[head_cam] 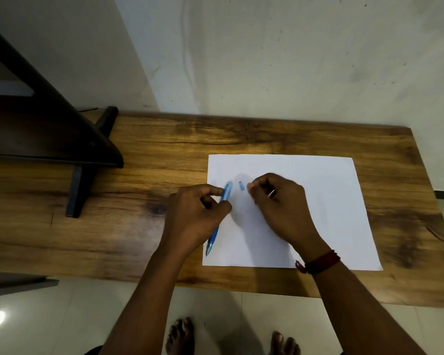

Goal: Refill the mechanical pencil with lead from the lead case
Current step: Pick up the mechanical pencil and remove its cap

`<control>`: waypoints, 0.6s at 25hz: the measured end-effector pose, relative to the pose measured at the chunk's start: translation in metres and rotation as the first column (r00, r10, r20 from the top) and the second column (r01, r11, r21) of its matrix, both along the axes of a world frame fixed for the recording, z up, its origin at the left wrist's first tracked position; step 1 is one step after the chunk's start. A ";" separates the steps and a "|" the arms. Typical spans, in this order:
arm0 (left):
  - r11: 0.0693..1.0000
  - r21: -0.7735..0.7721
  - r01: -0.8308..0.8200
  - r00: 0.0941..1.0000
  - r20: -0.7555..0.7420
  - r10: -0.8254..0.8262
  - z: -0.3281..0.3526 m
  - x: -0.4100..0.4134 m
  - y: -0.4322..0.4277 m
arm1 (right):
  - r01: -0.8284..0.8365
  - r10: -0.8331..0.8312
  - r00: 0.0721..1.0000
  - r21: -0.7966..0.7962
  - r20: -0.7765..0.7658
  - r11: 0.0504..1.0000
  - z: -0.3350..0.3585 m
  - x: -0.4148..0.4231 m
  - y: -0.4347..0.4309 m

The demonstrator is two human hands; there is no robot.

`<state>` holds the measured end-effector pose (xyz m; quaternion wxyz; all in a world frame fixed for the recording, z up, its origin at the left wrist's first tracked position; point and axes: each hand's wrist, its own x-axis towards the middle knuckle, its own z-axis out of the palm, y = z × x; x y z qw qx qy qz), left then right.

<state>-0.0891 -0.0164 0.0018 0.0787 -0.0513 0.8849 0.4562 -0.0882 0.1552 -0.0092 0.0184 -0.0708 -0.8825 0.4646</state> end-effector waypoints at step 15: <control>0.959 0.155 -0.237 0.966 0.140 0.216 0.004 -0.009 0.004 | 0.095 -0.086 0.994 0.147 -0.067 0.985 0.006 0.006 -0.003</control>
